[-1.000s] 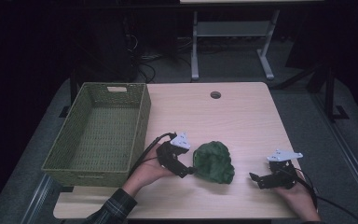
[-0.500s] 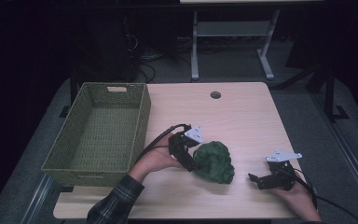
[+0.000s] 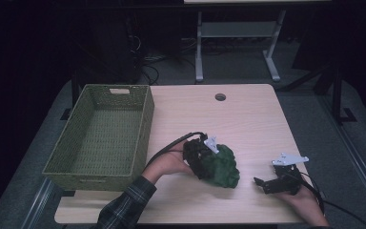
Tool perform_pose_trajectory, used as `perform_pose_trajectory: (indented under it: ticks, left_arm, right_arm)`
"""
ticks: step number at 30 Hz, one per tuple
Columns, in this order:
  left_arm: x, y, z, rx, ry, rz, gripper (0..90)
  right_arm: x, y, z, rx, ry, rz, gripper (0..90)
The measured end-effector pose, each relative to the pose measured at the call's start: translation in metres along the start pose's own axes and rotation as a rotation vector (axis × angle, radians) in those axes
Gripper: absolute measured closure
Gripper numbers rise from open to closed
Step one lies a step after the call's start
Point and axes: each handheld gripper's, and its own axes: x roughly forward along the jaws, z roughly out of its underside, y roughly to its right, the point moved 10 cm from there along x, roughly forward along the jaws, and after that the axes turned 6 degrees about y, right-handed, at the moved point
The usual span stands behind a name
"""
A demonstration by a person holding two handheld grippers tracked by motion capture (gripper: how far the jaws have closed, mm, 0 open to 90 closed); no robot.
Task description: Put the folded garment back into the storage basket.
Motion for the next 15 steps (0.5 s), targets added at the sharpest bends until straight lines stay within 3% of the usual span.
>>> perform_pose_trajectory:
  ticks: [15]
  left_arm:
    - [0.026,0.001,0.014,-0.01,-0.108,-0.013,15.2]
  right_arm:
    - [0.0,0.0,0.0,-0.005,0.002,-0.004,0.7]
